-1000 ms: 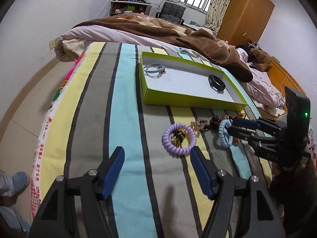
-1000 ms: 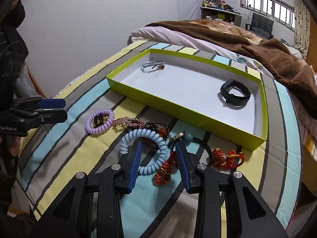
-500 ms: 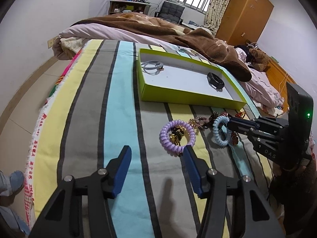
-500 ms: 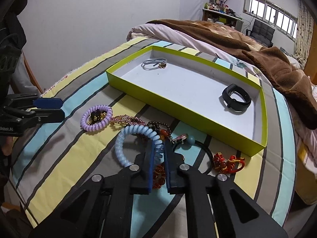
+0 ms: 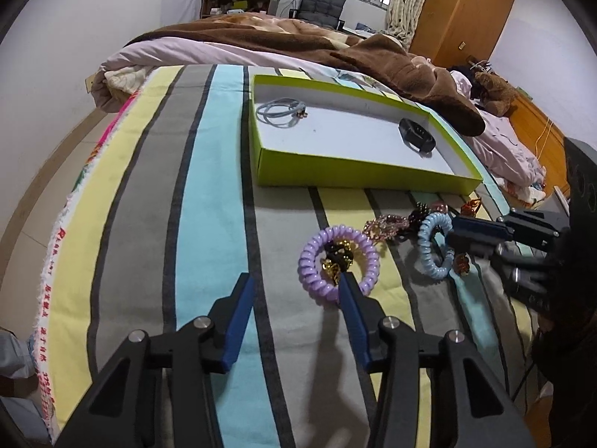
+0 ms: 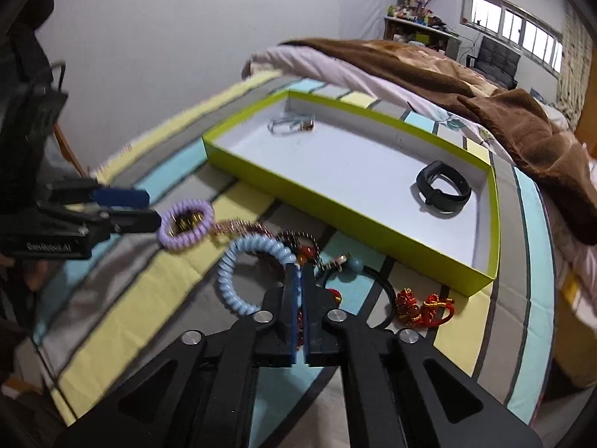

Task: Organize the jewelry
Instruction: 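Move the left tool to the purple coil bracelet while the right tool reaches the light blue coil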

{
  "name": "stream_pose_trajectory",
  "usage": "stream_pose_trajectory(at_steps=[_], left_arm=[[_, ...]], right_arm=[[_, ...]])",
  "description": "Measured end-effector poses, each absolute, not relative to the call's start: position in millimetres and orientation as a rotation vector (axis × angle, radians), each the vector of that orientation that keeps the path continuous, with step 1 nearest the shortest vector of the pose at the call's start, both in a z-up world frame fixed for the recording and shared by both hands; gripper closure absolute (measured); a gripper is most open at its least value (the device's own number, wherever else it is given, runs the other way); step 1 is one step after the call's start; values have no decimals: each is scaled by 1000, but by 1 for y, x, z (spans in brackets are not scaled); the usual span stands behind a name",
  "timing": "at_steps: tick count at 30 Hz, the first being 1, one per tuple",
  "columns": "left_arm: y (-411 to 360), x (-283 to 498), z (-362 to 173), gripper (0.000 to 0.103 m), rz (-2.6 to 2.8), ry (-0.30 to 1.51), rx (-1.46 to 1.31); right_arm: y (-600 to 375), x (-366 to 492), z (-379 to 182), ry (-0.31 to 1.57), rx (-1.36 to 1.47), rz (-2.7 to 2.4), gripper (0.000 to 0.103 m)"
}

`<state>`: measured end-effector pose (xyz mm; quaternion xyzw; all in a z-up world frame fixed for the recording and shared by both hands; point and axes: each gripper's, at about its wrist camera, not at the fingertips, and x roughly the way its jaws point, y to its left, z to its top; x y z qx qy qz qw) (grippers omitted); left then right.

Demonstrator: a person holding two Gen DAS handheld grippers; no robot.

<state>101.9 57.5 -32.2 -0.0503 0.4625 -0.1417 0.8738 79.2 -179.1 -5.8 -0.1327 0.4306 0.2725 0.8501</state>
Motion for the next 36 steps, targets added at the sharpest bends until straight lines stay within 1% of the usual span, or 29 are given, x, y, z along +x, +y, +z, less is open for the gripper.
stream_pose_trajectory(at_steps=[1,2,8,9,10,12,16,21,23,24,27,34,36], left_arm=[[58,102,-32,54,-295,965,-107],[58,103,-32,54,-293,966,-107],[60,102,-32,54,-290,967,-107],[59,103,-32,54,-290,966,-103],[59,103,-32,54,-290,966,-99],[58,103,-32,54,-289,967,-95],[55,103,-31,54,-287,966,-70],[51,102,-30,54,-264,963,7],[50,100,-29,70,-264,961,19],[51,99,-31,80,-258,975,20],[50,97,-33,80,-254,968,39],[57,109,-23,80,-299,949,-79],[53,113,-22,80,-308,950,-66]], right_arm=[[-178,79,-8,913,-281,592,77],[-177,79,-9,909,-285,588,75],[-173,84,-16,919,-300,563,76],[-172,84,-15,917,-302,562,77],[-173,83,-15,916,-304,561,85],[-173,82,-13,910,-299,564,92],[-175,77,-8,890,-294,561,93],[-185,75,5,855,-209,556,93],[-189,72,11,841,-187,552,93],[-190,71,13,838,-180,552,93],[-193,69,18,820,-161,549,93],[-202,67,20,808,-127,543,93],[-205,68,20,811,-118,540,93]])
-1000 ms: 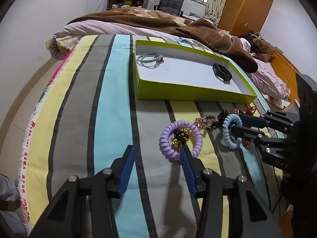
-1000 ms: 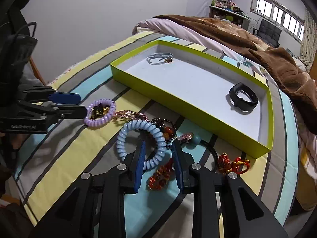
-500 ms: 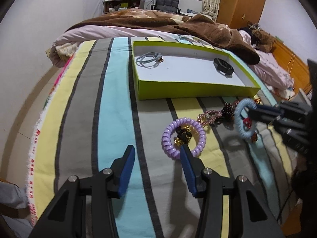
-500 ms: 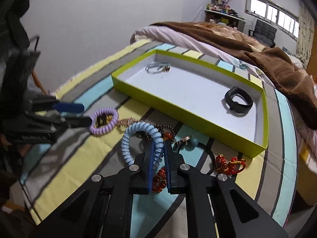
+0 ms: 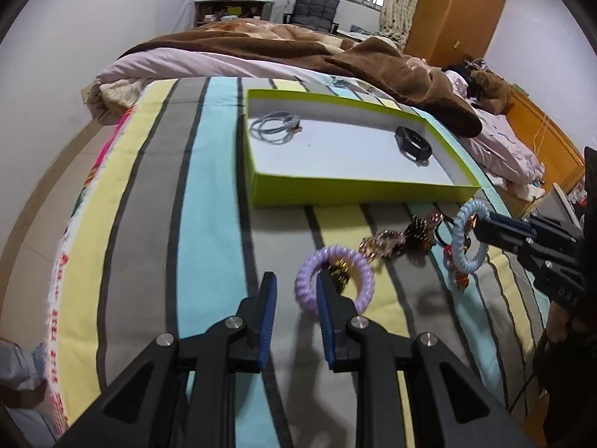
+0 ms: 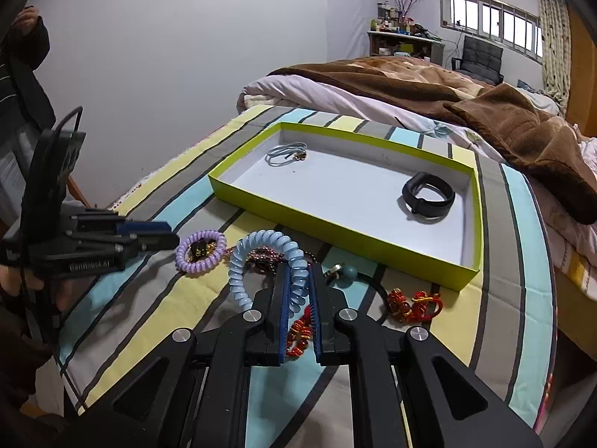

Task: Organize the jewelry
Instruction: 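Move the left tool to the purple coil bracelet while the right tool reaches the light blue coil, then close the left tool on the purple coil while the right tool closes on the blue coil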

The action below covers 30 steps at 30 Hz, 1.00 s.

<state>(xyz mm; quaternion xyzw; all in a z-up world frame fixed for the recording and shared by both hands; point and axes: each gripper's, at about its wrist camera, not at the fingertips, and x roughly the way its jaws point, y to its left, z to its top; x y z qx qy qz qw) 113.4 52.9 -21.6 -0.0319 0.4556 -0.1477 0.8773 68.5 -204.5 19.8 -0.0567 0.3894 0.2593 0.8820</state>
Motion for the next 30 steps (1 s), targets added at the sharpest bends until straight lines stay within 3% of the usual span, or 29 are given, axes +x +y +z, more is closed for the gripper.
stream_pose_trajectory(at_steps=[13,17,19,30], left_arm=[[18,124,-33,80,-301,983,247],[14,126,-32,83,-306,981,262],[13,124,-32,91,-323,977,253],[22,119,-18,93,-312,919,175]], right_arm=[[-215,74,15,818,-86,536,93],[-216,75,13,822,-76,538,93],[-216,76,12,823,-72,536,93],[-220,75,18,817,-61,515,93]])
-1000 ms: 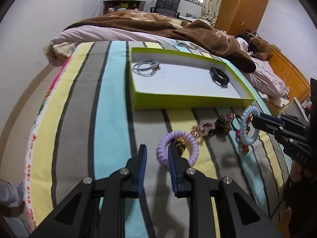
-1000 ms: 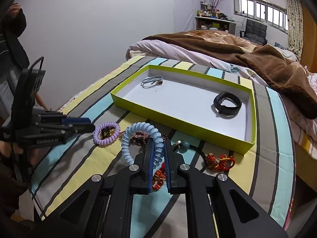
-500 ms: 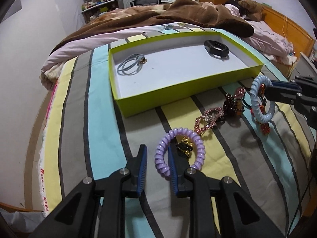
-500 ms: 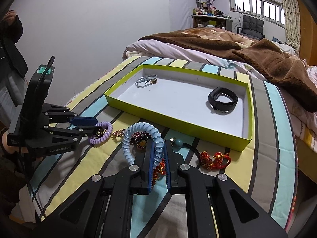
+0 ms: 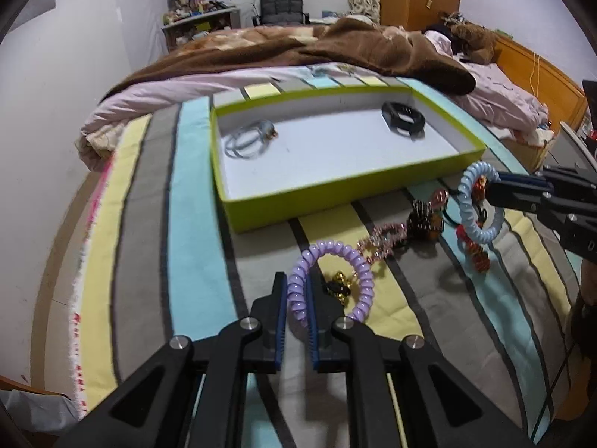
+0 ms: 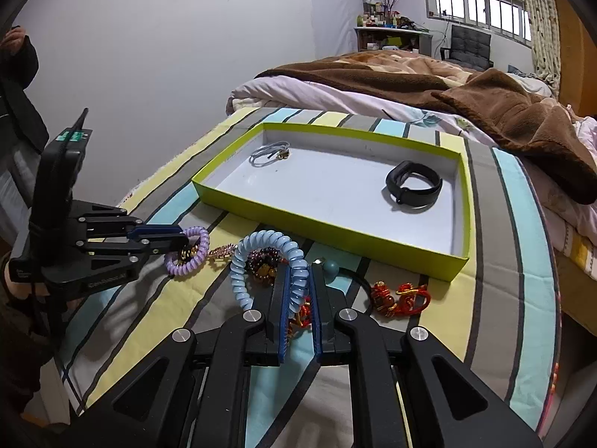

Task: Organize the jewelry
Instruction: 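Close the left tool on the purple coil while the right tool closes on the blue coil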

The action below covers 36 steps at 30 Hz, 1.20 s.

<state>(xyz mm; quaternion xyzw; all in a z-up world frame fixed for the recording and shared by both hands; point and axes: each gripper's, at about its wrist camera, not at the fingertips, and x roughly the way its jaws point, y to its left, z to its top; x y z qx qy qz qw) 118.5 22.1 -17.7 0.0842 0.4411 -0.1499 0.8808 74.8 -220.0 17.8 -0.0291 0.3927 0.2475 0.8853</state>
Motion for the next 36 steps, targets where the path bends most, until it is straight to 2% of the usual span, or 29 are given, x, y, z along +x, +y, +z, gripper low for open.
stream_pose_trajectory(at_steps=[7,17,26,28,30,36], left_arm=[[28,118,-5,93,-325,895,134],[18,131,-26,92,-309,972,184],[15,131,-33,84,-330,981,259],[15,134,-32,73,-325,985,274],[13,136,-32,69,-316,985,304],[17,144,-33,71,-369,993,264]], right_arm=[[-224,72,27,803,-56,502,93],[-226,72,32,802,-55,493,93],[-225,75,30,810,-56,498,93],[-225,77,28,814,-55,497,93],[-225,79,26,819,-51,496,93],[-221,80,22,825,-51,504,93]])
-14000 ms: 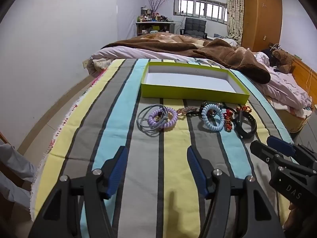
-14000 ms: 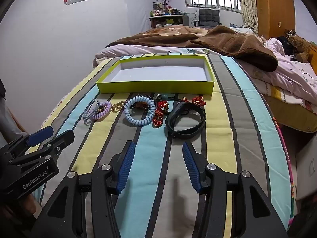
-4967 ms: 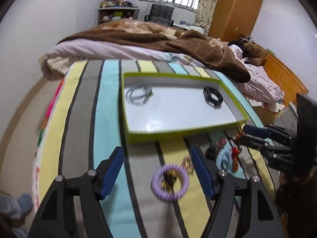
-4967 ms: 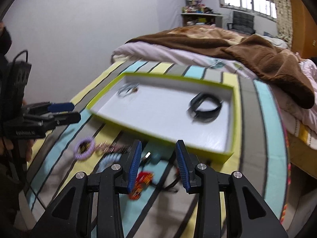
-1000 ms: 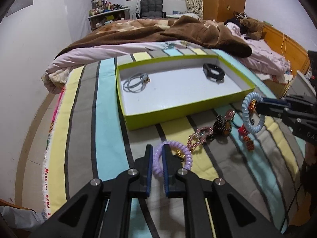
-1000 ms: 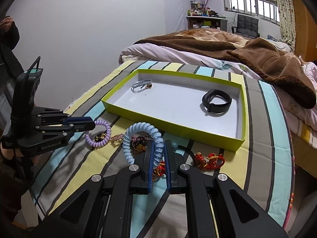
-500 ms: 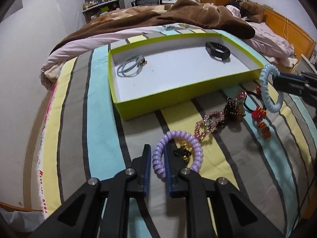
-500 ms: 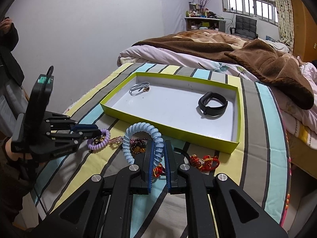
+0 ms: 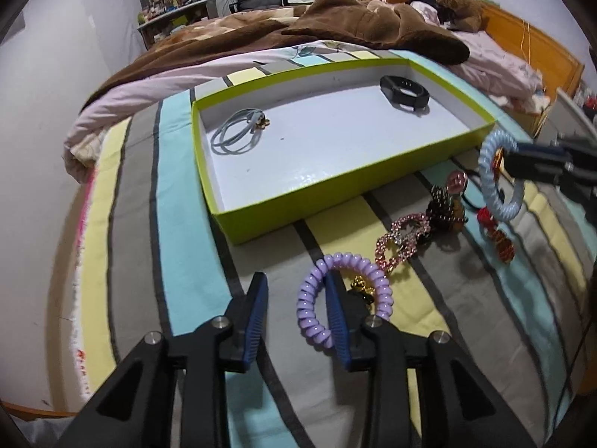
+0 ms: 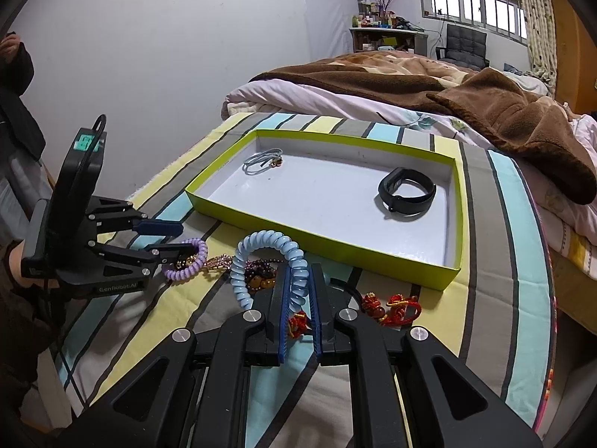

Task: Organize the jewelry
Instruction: 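Close the left tool on the purple coil while the right tool closes on the blue coil, then lift both coil bracelets into the green box and open both tools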

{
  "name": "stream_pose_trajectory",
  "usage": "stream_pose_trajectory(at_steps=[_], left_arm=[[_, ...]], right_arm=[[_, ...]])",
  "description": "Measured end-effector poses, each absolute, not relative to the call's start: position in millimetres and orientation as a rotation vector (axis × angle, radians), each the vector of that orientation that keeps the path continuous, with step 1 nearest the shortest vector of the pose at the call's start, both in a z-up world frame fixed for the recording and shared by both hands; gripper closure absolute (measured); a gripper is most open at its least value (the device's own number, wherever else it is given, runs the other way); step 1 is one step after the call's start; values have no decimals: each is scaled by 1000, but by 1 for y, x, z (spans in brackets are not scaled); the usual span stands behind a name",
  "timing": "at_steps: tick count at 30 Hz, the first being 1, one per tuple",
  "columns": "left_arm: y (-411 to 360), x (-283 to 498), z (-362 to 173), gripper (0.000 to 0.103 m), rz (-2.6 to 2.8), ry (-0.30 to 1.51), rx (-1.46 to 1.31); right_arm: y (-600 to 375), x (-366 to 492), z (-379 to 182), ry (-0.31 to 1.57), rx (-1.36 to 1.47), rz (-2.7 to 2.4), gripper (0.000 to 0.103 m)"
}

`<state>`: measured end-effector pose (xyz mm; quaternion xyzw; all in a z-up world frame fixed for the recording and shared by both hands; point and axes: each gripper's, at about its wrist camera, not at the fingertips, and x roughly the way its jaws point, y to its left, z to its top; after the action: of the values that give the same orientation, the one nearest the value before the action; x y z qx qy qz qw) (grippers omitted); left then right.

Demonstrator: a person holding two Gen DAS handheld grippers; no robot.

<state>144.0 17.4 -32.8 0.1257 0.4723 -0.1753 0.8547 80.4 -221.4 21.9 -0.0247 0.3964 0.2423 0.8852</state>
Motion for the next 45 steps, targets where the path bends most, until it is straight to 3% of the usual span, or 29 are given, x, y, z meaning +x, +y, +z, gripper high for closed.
stream_pose_trajectory(at_steps=[3,7,32,45], left_arm=[[21,145,-33,75,-381,987,222],[21,144,-33,92,-385,981,203],[25,173,31,93,-366,854,115],[12,230,0,93,-318,901,115]], right_arm=[[-222,81,20,829,-47,503,93],[-222,82,19,832,-50,497,93],[-221,130,64,799,-64,444,93],[-205,230,29,947,-43,426,93]])
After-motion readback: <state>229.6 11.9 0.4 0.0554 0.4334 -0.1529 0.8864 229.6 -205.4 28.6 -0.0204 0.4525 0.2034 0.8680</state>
